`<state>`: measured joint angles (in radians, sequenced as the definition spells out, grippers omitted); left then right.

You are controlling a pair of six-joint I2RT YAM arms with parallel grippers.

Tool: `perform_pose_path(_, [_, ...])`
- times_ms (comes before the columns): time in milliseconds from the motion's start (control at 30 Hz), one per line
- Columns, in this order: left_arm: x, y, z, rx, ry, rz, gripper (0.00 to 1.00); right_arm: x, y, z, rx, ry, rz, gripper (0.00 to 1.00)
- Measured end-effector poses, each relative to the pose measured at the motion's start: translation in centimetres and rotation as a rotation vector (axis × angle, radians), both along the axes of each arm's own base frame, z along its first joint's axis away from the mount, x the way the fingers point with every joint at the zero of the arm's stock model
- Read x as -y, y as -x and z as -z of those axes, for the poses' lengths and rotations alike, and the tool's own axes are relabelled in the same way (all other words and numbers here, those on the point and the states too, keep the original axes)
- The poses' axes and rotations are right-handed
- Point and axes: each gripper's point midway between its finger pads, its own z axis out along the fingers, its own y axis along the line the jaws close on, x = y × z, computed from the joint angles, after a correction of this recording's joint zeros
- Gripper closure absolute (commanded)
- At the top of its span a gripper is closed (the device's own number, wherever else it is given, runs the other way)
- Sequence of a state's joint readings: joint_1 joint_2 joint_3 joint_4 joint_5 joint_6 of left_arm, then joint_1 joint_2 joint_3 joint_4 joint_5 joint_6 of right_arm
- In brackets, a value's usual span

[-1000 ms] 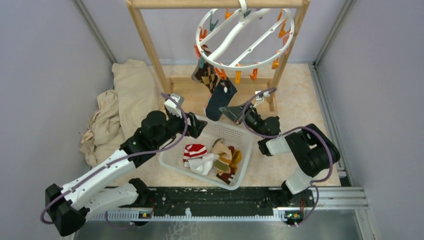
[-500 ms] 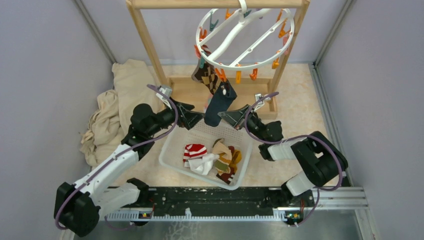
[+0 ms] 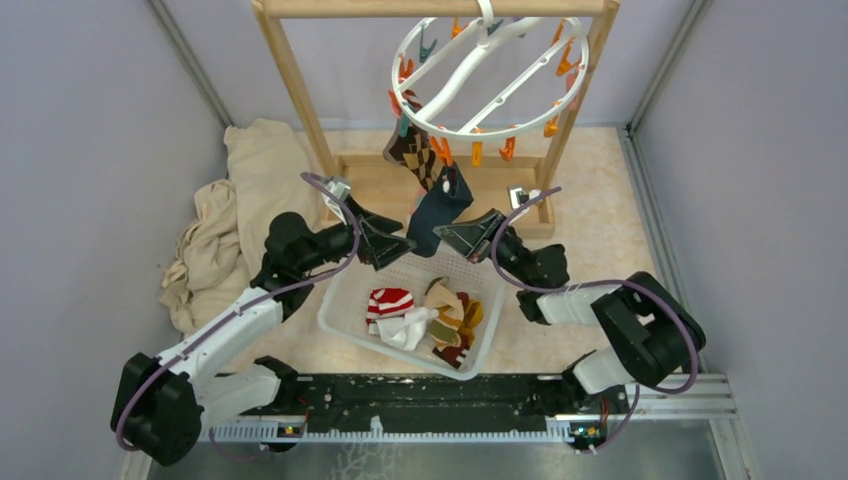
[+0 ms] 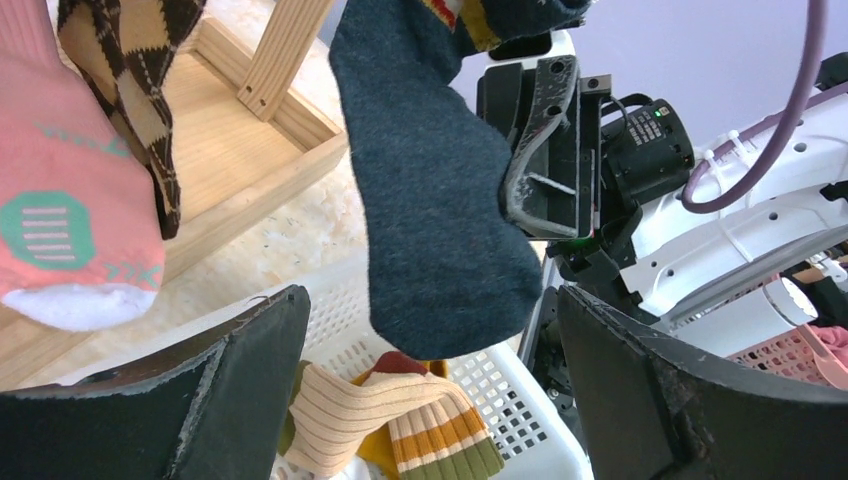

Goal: Remove the socks clipped to the hanger
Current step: Remove the sock from the hanger.

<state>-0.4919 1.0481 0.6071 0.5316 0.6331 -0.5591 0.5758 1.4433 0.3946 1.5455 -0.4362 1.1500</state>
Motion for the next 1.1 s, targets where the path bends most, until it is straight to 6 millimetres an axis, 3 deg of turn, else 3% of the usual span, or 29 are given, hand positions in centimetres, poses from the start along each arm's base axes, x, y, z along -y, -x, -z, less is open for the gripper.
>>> perform_pose_path(333, [0.2,0.7,1.0,-0.04,0.03,0.03,0.05,-0.6,1.0,-1.5,0.041,-0.011,-0.026,1.0])
perform_pose_path(667, [0.8,1.5,0.8,-0.072,0.057,0.1,0.37,-1.4,1.6,-1.1,0.035,0.008,-0.047,1.0])
perform_pose_path(933, [0.9,2.1,0.7,-0.078,0.062,0.13,0.5,-1.7,1.9,-1.0,0.039,0.011,-0.056,1.0])
perform_pose_path(1100, [0.8,2.2,0.4,-0.074,0.066,0.134,0.64,-1.7,1.9,-1.0,0.048,0.015,-0.051,1.0])
